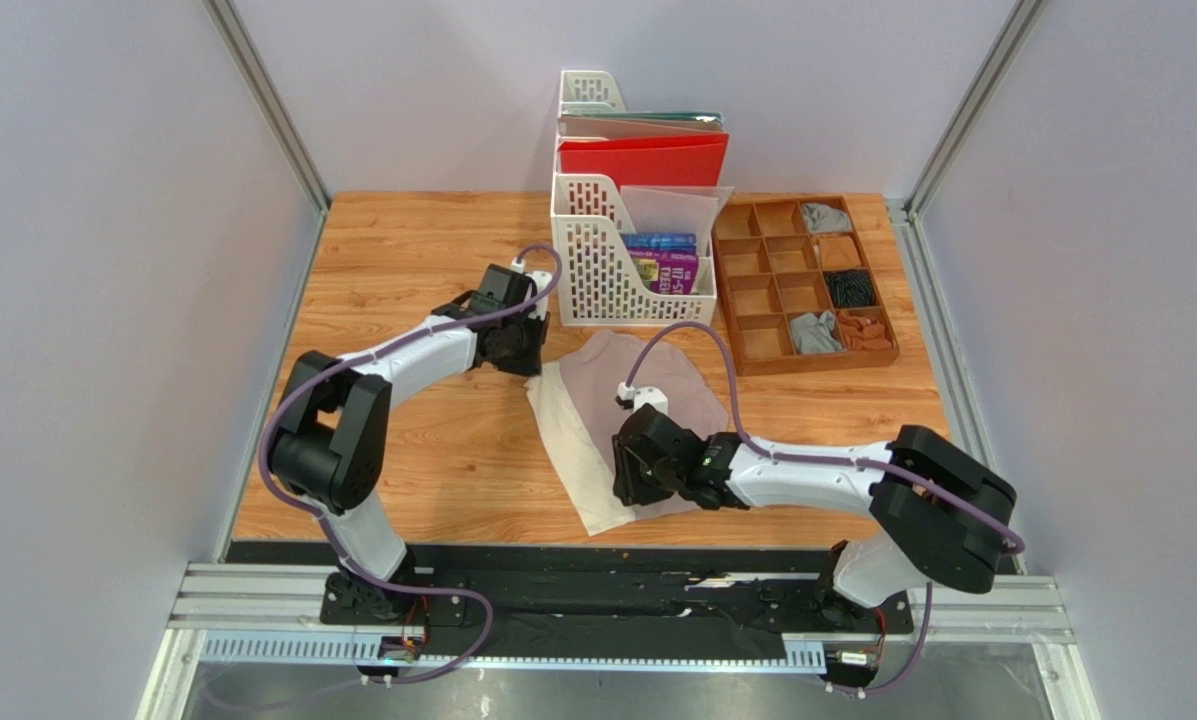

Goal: Roll the underwear
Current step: Adjust the underwear at the center of the board.

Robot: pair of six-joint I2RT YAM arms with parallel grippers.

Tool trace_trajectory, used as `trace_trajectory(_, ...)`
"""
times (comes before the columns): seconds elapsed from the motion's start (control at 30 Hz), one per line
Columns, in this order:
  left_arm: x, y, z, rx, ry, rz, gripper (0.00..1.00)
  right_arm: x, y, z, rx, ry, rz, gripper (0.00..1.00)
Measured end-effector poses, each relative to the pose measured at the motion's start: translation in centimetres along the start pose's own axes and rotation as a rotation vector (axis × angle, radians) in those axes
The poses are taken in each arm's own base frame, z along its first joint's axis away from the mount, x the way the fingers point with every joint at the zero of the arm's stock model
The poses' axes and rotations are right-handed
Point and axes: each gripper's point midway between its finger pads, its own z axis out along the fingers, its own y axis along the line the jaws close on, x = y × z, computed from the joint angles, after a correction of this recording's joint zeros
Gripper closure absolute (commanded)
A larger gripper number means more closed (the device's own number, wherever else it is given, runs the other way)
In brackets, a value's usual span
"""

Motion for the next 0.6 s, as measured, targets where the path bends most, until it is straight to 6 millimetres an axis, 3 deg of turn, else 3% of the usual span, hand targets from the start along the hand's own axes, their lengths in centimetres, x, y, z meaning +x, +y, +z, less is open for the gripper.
trace_trajectory(0.6,-0.3,-6.4,-5.3,0.166,-0.117,0.121,1.00,-2.0,1.0,2.4,0.027,-0.053,0.042,0.68)
